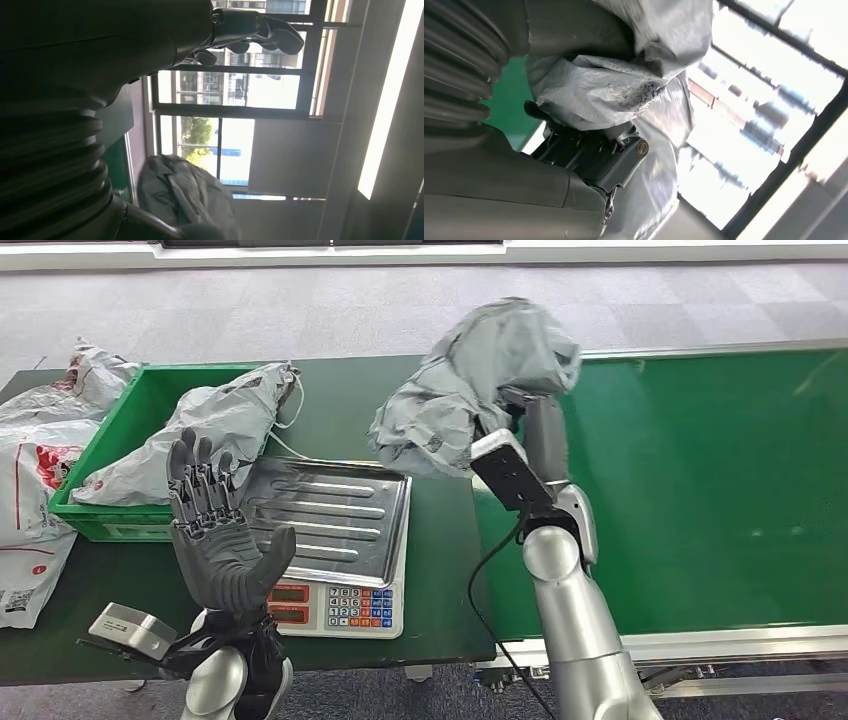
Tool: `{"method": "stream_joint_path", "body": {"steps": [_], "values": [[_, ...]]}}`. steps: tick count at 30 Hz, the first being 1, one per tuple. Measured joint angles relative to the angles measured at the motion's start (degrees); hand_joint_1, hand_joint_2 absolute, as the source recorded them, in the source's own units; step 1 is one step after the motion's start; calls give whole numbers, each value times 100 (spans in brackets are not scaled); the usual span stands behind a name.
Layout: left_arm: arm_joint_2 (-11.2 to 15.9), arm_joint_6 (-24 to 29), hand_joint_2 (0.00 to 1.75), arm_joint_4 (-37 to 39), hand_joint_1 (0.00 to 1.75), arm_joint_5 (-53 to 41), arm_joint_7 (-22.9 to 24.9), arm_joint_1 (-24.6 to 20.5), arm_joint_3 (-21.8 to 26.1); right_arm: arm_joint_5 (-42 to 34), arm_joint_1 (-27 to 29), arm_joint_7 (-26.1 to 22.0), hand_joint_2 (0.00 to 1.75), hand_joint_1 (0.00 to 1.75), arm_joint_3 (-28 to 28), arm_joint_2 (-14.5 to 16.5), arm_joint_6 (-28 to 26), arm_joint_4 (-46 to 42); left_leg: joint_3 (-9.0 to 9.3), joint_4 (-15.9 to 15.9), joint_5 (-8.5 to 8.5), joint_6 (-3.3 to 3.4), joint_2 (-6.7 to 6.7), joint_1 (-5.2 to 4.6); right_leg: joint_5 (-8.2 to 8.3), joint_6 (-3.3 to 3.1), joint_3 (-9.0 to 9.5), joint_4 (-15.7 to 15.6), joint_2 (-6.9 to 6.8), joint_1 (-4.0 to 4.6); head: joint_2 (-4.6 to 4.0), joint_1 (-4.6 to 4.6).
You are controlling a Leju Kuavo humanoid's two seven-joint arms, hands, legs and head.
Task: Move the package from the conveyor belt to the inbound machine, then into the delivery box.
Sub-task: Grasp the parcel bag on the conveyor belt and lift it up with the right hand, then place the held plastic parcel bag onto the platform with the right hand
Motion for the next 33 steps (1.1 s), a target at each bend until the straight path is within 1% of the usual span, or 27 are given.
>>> {"method": "stream_joint_path", "body": {"steps": [4, 7, 10, 14, 17, 23, 27, 33], "values": [[4, -26, 175, 36, 0, 33, 0, -155, 5, -96, -863, -396, 175, 175, 391, 1, 689, 1277, 12, 1, 19, -5, -33, 0, 11, -7, -4, 2, -24, 2, 0, 1], [16, -45, 175, 26, 0, 59, 0, -183, 21, -349, -1146, -635, 175, 175, 689, 13, 1236, 1755, 12, 1, 19, -6, -34, 1, 10, -8, -5, 2, -24, 3, 0, 1], [21, -49, 175, 5, 0, 86, 0, -169, 80, -748, -1186, -698, 175, 175, 986, 14, 1647, 1870, 7, 0, 18, -6, -34, 1, 10, -9, -9, 2, -23, 4, 0, 1], [-24, -12, 175, -64, 0, 269, 0, -102, 300, -1250, -1183, -713, 175, 175, 1461, -32, 1917, 1887, 3, 0, 17, -5, -31, 1, 10, -9, -16, 2, -18, 3, 0, 2], [-97, -19, 175, -131, 0, 354, 0, -67, 498, -1368, -1170, -714, 175, 175, 1800, -64, 1995, 1887, 2, 0, 17, -5, -31, 0, 10, -8, -16, 1, -19, 3, 0, 1], [-258, 75, 175, -300, 0, 361, 0, -41, 750, -1427, -1157, -713, 175, 175, 2276, -128, 2370, 1928, 2, 0, 17, -5, -32, 0, 11, -8, -16, 1, -19, 3, 0, 1], [-318, 127, 175, -375, 0, 363, 0, -38, 828, -1297, -1179, -708, 175, 0, 2476, -148, 2321, 2042, 1, 0, 17, -5, -32, 1, 11, -8, -16, 2, -20, 3, 0, 1], [-379, 364, 175, -608, 0, 355, 0, 3, 968, -902, -1245, -599, 175, 0, 2561, -68, 1819, 2564, 1, 0, 17, -5, -33, 1, 11, -9, -16, 2, -20, 3, 0, 1]]}}
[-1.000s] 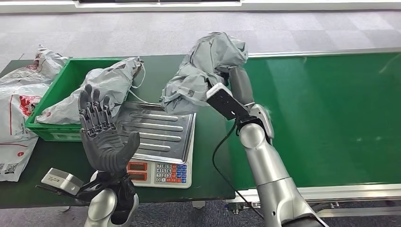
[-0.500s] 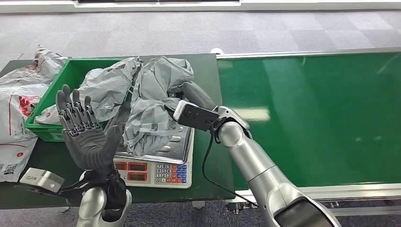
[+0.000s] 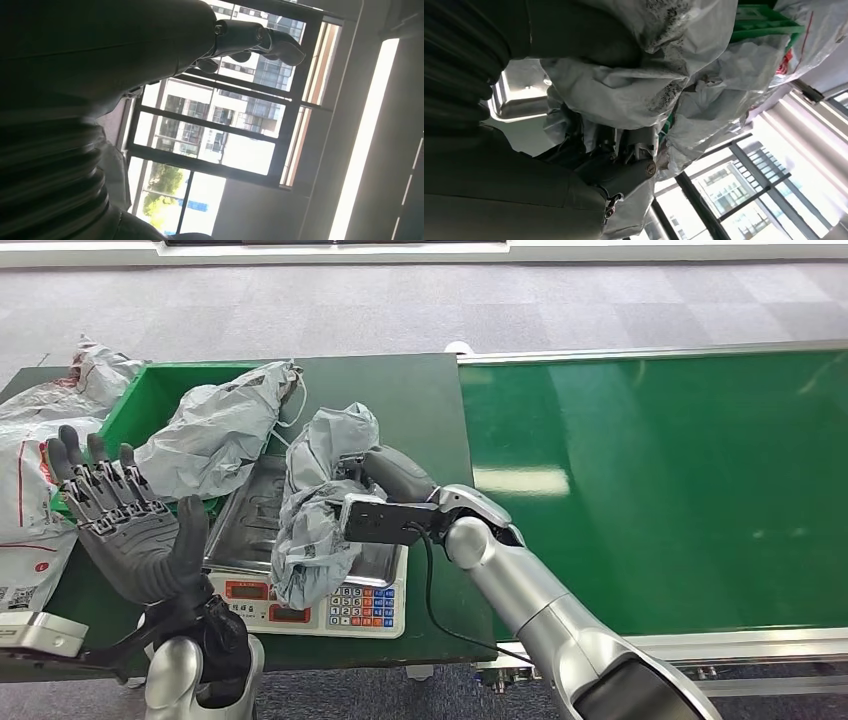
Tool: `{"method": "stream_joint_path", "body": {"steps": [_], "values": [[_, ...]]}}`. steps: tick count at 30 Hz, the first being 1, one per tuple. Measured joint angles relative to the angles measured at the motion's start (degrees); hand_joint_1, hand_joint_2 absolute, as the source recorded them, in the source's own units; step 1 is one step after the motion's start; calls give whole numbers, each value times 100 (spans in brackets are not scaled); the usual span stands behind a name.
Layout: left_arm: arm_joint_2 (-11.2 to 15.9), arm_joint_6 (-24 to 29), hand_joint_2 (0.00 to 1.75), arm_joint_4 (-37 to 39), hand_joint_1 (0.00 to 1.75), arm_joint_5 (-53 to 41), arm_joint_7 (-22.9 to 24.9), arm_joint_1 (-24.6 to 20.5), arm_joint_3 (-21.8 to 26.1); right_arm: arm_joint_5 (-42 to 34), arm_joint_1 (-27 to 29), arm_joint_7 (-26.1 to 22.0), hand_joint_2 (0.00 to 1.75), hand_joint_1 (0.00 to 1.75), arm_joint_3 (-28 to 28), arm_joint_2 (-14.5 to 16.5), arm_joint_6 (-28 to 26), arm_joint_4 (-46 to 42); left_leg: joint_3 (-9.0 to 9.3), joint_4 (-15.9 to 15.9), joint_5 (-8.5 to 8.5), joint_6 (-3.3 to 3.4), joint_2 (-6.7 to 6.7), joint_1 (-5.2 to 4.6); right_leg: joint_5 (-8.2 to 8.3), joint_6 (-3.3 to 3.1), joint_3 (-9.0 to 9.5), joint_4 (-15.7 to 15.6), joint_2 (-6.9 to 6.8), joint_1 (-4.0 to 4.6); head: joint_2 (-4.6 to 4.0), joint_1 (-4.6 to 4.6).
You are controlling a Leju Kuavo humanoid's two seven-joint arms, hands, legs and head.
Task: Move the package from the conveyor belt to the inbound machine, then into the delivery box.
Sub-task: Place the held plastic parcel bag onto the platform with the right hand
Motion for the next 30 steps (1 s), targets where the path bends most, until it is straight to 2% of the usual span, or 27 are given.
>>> {"method": "stream_joint_path", "body": {"steps": [7, 11, 22, 30], "values": [[-2, 23, 175, -113, 0, -7, 0, 21, 52, 35, -48, 7, 175, 0, 13, 59, -45, 269, 0, 0, 0, 0, 0, 0, 0, 0, 0, 0, 0, 0, 0, 1], [-3, 23, 175, -134, 0, -7, 0, 25, 60, 53, -65, 20, 0, 0, 23, 71, -73, 331, 0, 0, 0, 0, 0, 0, 0, 0, 0, 0, 0, -1, 0, 1], [-3, 87, 175, -227, 0, -43, 0, 53, 123, 834, -85, 560, 0, 0, 40, 87, -899, 433, 0, 0, 0, 0, 0, 0, 0, 0, -1, 0, 1, 0, 0, 0], [-3, 108, 175, -239, 0, -95, 0, 69, 185, 1082, -84, 685, 0, 0, 41, 68, -1075, 487, 0, 0, 0, 0, 1, 0, 0, 0, -2, 0, 2, 0, 0, 1]]}}
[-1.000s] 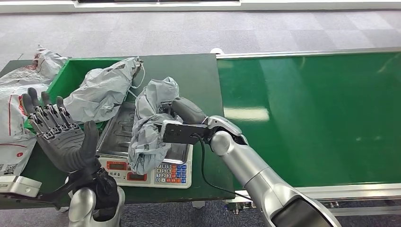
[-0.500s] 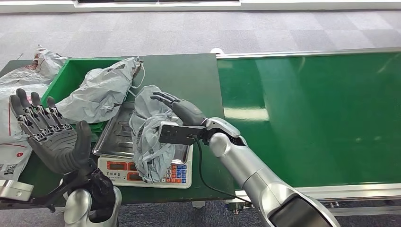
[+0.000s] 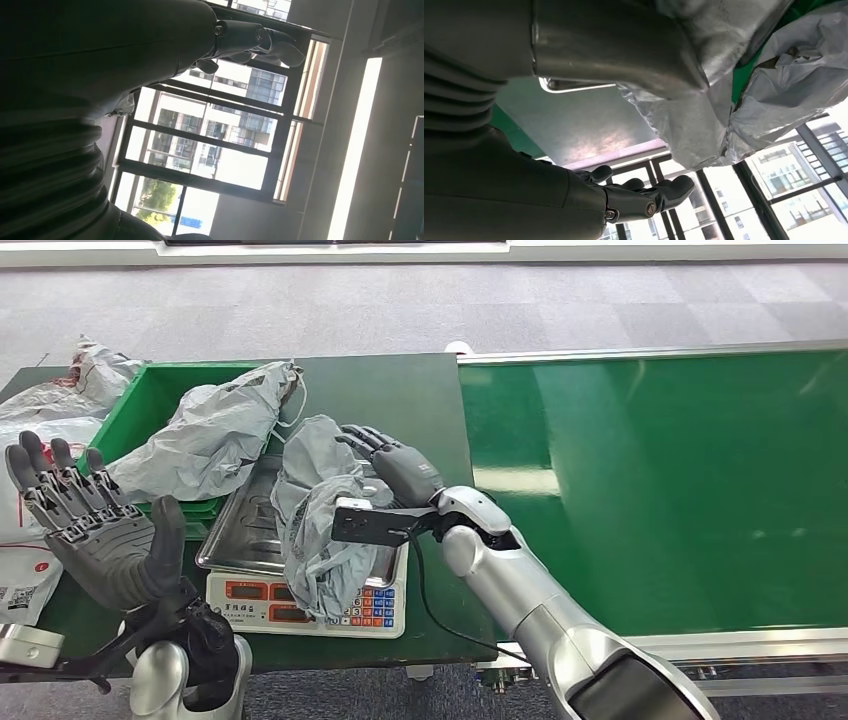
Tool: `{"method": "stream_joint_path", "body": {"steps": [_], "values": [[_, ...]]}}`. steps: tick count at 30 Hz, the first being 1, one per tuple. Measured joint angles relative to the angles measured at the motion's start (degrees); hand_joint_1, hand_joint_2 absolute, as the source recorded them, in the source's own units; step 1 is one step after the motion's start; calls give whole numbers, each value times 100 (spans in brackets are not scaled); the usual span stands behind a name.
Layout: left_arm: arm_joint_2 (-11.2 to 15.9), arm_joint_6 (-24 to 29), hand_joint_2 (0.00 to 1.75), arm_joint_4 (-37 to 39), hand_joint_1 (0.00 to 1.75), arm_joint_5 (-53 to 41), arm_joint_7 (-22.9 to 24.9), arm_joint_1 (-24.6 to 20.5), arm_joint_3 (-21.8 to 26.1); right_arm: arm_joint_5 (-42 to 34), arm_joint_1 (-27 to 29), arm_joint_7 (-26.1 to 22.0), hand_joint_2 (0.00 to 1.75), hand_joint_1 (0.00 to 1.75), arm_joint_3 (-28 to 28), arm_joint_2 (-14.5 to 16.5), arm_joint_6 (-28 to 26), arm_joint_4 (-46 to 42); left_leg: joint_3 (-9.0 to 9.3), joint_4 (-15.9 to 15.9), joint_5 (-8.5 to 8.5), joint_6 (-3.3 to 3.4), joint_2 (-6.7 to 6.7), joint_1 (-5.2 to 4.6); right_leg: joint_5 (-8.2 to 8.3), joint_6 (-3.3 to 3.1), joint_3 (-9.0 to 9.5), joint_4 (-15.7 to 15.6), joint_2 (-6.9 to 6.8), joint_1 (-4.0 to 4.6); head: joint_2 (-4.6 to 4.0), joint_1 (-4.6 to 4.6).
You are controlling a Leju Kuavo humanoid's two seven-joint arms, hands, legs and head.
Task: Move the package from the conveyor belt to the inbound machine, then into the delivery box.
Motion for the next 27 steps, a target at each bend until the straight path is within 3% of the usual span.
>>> {"method": "stream_joint_path", "body": {"steps": [4, 9, 14, 19, 27], "values": [[0, 15, 175, -15, 0, -1, 0, 14, 3, 48, 1, 60, 0, 0, -8, -5, -185, 2, 0, 0, 0, 0, 0, 0, 0, 0, 0, 0, 0, 0, 0, -1], [0, 31, 175, -54, 0, -19, 0, 104, 8, -272, 133, -119, 0, 0, -245, -7, -946, -314, 1, 0, 0, 0, 1, -1, 0, 0, -2, 0, 1, 0, 0, -1], [2, -11, 175, -8, 0, -15, 0, 183, 11, -1540, 777, -720, 0, 0, -846, -38, -1295, -2035, -6, 1, -2, 1, -6, -2, -1, 1, -5, -1, -6, -1, 0, 0], [2, -37, 175, 63, 0, 4, 0, 242, 15, -1468, 1457, -546, 0, 0, -1271, -84, -1634, -3699, -8, 1, -7, 3, 1, -2, -2, 2, -7, -2, -3, -3, 0, 1], [2, -83, 175, 113, 0, 4, 0, 243, 15, -1422, 1841, -504, 0, 0, -1442, -111, -1684, -4590, -5, 1, -7, 1, 6, -2, 0, 1, -8, -3, 0, -2, 0, -1]]}}
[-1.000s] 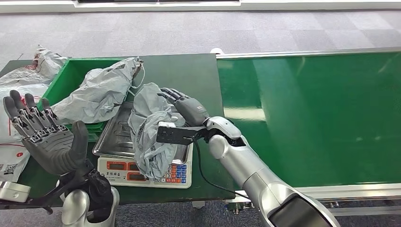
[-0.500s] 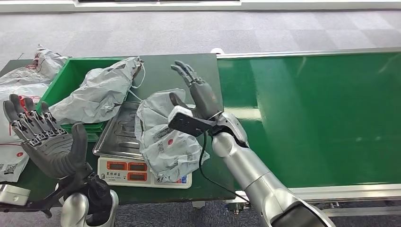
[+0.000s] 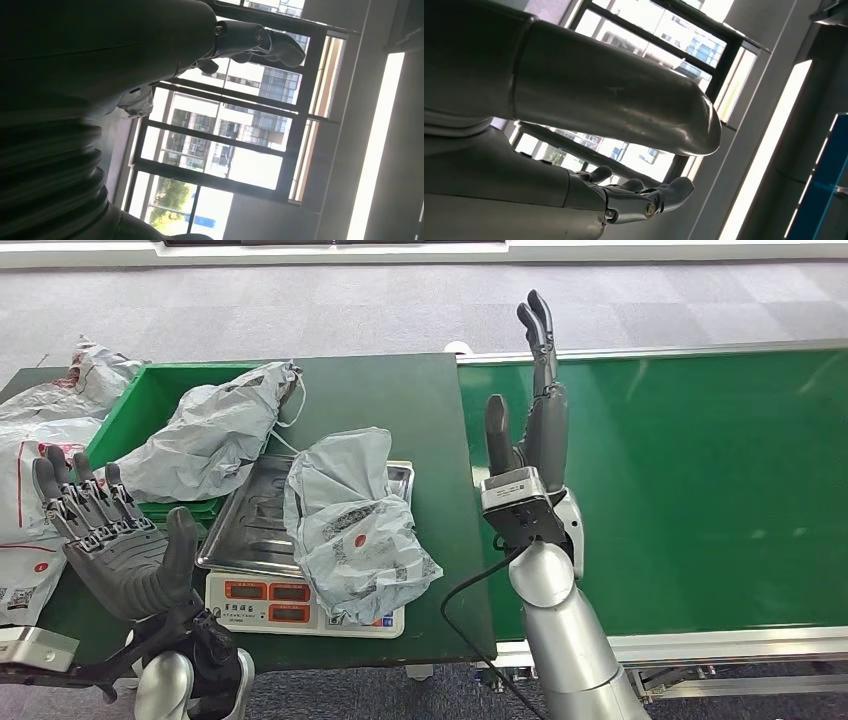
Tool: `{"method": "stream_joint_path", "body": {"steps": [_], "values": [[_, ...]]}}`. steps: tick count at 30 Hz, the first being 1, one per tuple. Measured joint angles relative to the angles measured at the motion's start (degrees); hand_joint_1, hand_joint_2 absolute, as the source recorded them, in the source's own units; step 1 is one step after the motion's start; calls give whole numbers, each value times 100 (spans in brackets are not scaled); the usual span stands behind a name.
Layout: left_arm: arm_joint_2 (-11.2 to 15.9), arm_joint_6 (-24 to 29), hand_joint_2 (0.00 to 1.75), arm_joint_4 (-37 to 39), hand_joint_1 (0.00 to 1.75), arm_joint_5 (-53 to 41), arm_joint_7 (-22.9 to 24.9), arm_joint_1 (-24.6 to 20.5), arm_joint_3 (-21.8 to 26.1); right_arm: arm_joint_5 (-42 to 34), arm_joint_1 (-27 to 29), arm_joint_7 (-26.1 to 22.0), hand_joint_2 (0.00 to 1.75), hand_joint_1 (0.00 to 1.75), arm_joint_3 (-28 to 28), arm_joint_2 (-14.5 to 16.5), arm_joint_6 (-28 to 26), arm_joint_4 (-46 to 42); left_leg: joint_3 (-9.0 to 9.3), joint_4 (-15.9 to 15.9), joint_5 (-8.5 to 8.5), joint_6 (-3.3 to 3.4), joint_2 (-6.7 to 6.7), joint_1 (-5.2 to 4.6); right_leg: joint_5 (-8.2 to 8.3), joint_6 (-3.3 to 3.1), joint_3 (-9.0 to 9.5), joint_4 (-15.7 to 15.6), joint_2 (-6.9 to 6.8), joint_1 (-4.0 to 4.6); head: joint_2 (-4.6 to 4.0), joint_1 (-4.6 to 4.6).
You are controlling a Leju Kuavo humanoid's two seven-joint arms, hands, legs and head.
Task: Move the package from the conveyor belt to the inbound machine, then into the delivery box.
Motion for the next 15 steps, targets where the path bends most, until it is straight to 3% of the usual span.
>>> {"method": "stream_joint_path", "body": {"steps": [6, 9, 13, 15], "values": [[1, 3, 175, 41, 0, -38, 0, -1, -1, -49, 82, -58, 0, 0, -59, -3, -178, -103, 1, 0, 1, -1, 0, 1, 0, 0, -1, 0, 3, 2, 0, 0], [34, 70, 175, 223, 0, -359, 84, -36, -52, -37, 141, -155, 0, 0, -111, -4, -558, -133, 3, 0, 1, 0, -3, -1, 0, 0, -2, 0, 1, 2, 0, -1], [247, -37, 175, 948, 0, -1620, 713, -341, -300, 213, 480, -275, 175, 0, -153, -6, -1873, -666, 2, 1, 2, 1, -12, -5, 0, 0, -2, 0, -8, -2, 0, 0], [363, -464, 175, 1462, 0, -2502, 1107, -649, -460, 521, 747, -297, 175, 0, -158, 30, -2198, -1249, 1, 1, 2, 1, -12, -9, 0, 0, -4, 0, -7, -5, 0, 0]]}}
